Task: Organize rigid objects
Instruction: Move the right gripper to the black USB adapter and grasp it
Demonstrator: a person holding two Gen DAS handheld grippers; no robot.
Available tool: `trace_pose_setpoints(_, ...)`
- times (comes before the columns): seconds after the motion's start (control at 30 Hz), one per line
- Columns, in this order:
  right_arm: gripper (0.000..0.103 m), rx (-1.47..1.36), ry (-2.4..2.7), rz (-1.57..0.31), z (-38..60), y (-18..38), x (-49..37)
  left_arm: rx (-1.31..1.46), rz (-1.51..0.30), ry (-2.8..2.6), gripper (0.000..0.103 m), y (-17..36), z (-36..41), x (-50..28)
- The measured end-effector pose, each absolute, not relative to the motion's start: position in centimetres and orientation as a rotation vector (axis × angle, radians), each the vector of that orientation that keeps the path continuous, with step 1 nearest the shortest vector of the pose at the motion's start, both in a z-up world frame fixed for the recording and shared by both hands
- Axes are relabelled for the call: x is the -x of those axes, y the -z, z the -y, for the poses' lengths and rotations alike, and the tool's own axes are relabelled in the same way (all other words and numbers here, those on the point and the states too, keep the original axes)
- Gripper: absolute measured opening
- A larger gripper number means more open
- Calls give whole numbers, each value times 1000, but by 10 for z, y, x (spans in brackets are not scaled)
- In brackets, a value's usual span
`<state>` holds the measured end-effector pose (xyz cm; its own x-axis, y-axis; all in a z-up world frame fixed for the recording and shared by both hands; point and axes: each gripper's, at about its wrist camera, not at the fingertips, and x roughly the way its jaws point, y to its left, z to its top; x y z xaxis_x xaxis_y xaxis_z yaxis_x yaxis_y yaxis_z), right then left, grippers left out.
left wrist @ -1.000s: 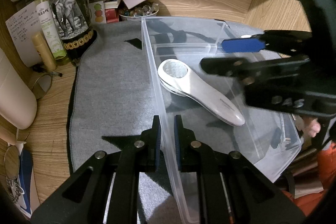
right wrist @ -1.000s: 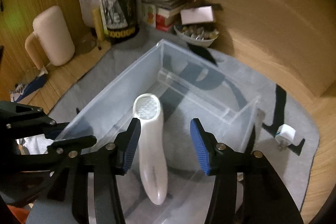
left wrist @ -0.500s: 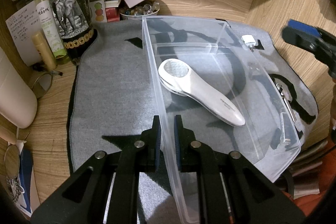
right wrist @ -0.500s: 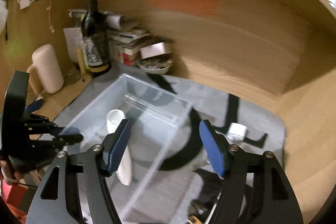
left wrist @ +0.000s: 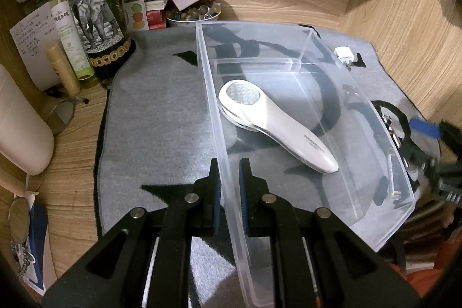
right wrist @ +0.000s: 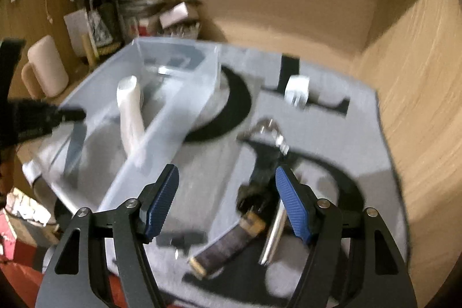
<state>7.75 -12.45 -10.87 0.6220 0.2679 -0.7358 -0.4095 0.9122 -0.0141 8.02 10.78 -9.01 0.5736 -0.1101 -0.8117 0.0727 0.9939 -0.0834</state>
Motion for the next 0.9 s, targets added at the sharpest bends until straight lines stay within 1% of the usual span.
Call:
trace_pose_setpoints(0.17, 67, 169, -443, -859, 119, 130, -60, 36, -955, 101, 11, 90, -106, -81)
trace_pose_setpoints(0.37, 65, 227, -500, -907, 108, 152, -51, 30, -952, 97, 11, 91, -106, -80)
trace_pose_setpoints(0.43, 64, 251, -498, -894, 106, 153, -49, 30, -951, 98, 11, 91, -106, -80)
trace_pose_setpoints(0.5, 60, 258, -504, -898, 106, 153, -50, 30, -951, 98, 11, 91, -106, -80)
trace_pose_setpoints(0.57, 50, 267, -517, -918, 106, 155, -53, 31, -950, 100, 11, 91, -106, -80)
trace_pose_setpoints(0.63, 45, 272, -521, -949, 106, 159, -55, 29, -948, 101, 11, 91, -106, -79)
trace_pose_setpoints(0.8, 45, 270, -548, -962, 106, 158, -53, 23, -944, 102, 11, 91, -106, -80)
trace_pose_setpoints(0.9, 43, 268, -542, -961, 106, 160, -53, 31, -942, 104, 11, 91, -107, -80)
